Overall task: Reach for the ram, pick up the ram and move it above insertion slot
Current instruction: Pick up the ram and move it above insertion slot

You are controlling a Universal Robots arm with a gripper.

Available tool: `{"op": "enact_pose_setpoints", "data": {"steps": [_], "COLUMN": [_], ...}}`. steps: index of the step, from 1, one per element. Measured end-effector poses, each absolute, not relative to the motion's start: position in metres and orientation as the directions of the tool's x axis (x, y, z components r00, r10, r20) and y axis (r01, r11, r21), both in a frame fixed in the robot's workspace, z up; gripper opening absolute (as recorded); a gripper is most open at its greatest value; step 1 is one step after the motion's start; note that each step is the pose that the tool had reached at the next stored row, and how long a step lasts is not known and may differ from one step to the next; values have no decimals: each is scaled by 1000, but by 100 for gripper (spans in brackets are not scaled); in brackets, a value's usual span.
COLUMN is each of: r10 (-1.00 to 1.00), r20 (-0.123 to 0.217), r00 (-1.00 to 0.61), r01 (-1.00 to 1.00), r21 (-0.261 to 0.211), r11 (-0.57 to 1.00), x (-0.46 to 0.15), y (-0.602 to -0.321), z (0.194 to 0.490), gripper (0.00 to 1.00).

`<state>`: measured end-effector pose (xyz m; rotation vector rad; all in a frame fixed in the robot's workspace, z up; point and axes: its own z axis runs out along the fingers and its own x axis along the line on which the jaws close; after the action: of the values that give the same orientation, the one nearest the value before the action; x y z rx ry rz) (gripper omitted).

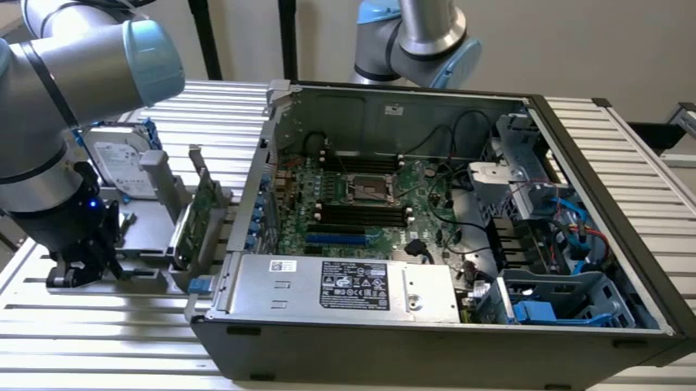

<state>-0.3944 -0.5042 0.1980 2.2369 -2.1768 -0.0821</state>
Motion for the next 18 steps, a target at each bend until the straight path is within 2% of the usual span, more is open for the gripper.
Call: {"op": "enact_pose_setpoints", "data": {"steps": [7,18], "r10": [-999,-999], "r20": [-24,-25], "r00": [27,30], "r01": [-998,-998], "r21": [50,52], "r11": [-28,-31], "x": [-394,-391], "y": [-504,-504], "z": [216,265], "gripper": [14,14]}}
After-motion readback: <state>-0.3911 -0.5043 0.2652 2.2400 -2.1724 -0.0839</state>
